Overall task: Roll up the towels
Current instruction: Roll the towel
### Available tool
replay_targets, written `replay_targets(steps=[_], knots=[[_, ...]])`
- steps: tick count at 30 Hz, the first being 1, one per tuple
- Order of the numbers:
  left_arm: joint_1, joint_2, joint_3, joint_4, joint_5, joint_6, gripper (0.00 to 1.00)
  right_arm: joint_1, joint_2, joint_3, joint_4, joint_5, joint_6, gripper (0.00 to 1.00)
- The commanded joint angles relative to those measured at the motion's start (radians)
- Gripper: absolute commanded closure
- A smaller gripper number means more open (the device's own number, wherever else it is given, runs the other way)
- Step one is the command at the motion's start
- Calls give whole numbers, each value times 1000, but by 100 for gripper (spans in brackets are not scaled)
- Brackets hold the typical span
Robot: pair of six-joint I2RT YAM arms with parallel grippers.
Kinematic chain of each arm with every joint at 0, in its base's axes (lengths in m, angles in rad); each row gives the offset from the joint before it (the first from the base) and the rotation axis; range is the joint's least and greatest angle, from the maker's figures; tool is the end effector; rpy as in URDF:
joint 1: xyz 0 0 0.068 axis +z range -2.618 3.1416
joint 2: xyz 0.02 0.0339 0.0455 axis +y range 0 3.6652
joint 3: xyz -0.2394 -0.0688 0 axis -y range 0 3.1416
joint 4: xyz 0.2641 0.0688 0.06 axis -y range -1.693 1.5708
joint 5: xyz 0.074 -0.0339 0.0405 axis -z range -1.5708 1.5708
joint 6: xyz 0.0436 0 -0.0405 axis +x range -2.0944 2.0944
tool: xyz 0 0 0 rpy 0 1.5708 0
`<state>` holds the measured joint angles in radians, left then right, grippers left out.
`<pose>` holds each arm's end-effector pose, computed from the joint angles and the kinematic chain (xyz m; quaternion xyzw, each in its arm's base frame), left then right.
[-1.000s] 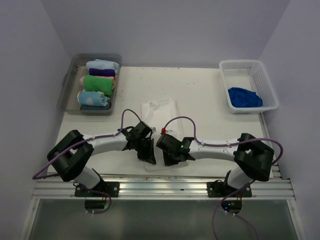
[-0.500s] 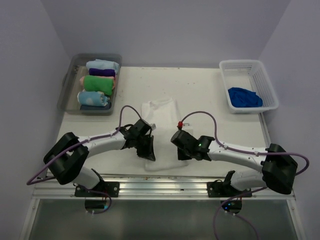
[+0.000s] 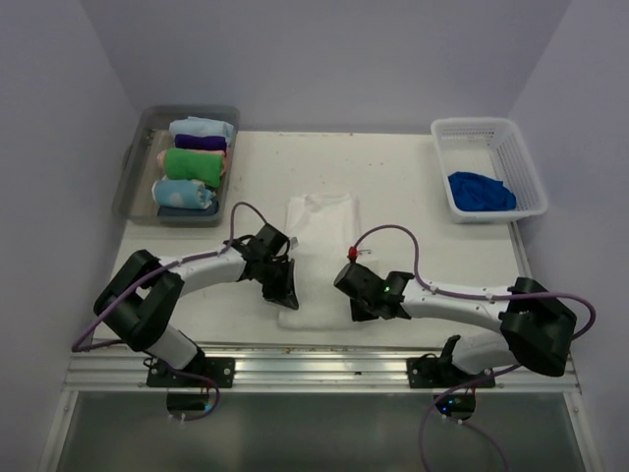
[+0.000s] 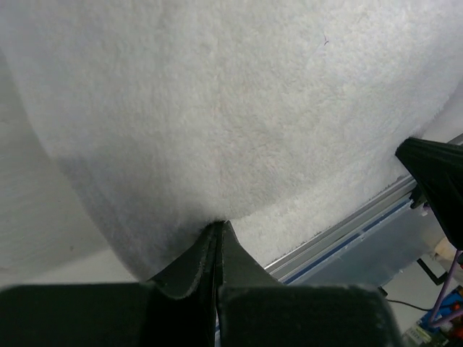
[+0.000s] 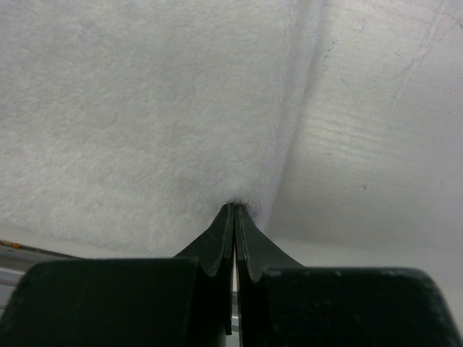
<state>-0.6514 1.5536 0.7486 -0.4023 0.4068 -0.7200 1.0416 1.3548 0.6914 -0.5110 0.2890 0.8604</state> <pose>0.2144 -0.1851 0.0975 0.0035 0.9639 -0.2659 0.0112 0.1412 0.2168 0.1252 -0.0595 0.9688 0.0766 0.2281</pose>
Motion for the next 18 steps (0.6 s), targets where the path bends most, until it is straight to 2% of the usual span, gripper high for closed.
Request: replay_targets(steps=[1,4,6,7,8,9,10,13,16,18], knots=[[18,-79,58,-87,-74,80,100,9,-52,63,-110,50,-6,99],[19,-145,49,-148,-97,83,99,9,-103,86,-158,61,-4,98],[19,-179,16,-177,-112,62,96,9,-129,82,-181,42,6,93],[19,-214,0,-181,-112,53,88,9,-140,67,-181,33,20,88],[19,-231,-17,-173,-108,42,81,9,-160,54,-175,18,31,77],[19,-245,-55,-164,-96,18,71,9,-170,40,-156,4,52,72],[19,-269,-75,-153,-85,7,66,9,-178,7,-140,-25,63,63],[16,-302,-164,-83,-53,-24,49,9,-198,-67,-29,-92,107,53],[15,-302,-193,-53,-49,-36,47,9,-198,-118,31,-119,153,51],[13,-294,-218,-30,-48,-44,50,9,-188,-128,57,-119,170,50]])
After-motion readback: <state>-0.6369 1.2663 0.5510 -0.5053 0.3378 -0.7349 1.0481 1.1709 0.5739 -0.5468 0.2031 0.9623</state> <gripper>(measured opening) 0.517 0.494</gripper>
